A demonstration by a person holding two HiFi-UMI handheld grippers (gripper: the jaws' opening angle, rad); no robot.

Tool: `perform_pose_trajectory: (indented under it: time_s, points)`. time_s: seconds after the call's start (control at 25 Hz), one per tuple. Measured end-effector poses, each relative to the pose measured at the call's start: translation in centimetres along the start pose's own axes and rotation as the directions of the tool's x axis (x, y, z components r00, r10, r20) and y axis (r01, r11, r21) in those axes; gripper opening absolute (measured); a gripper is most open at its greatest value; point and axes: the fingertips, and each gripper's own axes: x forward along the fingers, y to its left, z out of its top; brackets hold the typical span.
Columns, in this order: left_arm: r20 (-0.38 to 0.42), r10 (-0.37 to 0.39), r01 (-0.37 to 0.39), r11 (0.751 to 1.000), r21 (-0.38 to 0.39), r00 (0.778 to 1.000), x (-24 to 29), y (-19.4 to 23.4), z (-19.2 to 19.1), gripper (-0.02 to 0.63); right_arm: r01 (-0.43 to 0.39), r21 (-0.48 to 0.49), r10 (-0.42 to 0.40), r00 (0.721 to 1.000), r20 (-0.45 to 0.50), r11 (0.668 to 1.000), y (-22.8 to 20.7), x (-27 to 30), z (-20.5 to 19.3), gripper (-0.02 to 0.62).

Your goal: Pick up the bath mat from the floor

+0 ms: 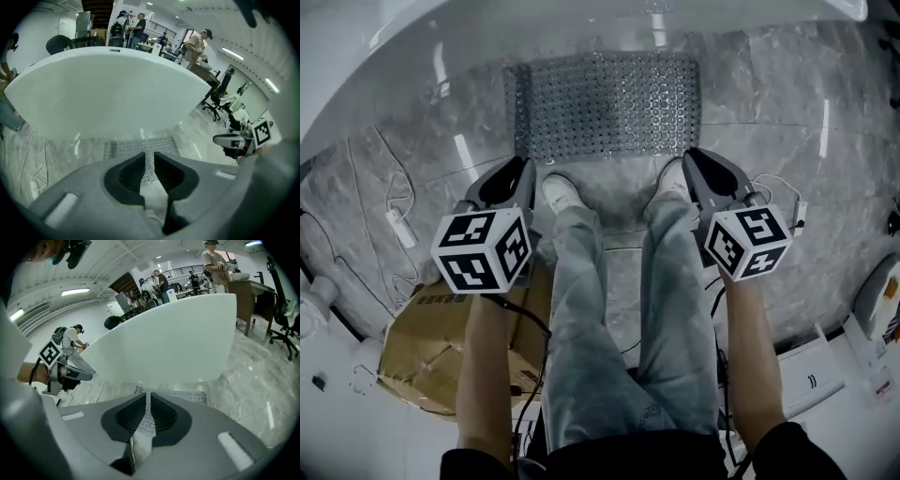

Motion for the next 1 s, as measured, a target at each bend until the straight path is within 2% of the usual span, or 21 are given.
perform_pose_trajectory:
  time_s: [0.12, 0.28, 0.44, 0.8, 1.0]
  points:
    - [-0.024, 0.023, -0.024, 1.000, -0.012, 0.999, 2.4, 1.4, -1.6, 0.092, -0.006, -0.006, 0.006, 1.000, -0.018, 1.000, -1.2, 1.9, -1.8, 0.056]
    - [-0.043, 0.074, -0.075, 0.997, -0.011, 0.996, 5.1, 2.7, -3.3, 0.098, -0.024, -0.034, 0.021, 0.998, -0.061, 0.999, -2.9, 4.2, -4.0, 0.076]
    - [-0.088, 0.075, -0.074, 0.997, 0.010, 0.993, 8.1, 3.7, -5.1, 0.158, -0.007, -0.076, 0.000, 0.996, -0.089, 0.997, -4.9, 6.2, -5.7, 0.110]
    - [-0.158, 0.106, -0.107, 0.994, 0.002, 0.982, 12.7, 8.3, -7.7, 0.271, 0.022, -0.094, -0.035, 0.989, -0.143, 0.995, -8.1, 9.5, -8.6, 0.182]
    - [-0.177, 0.117, -0.111, 0.993, 0.041, 0.977, 15.2, 10.3, -8.2, 0.289, 0.039, -0.092, -0.055, 0.983, -0.174, 0.995, -10.2, 11.5, -10.4, 0.217]
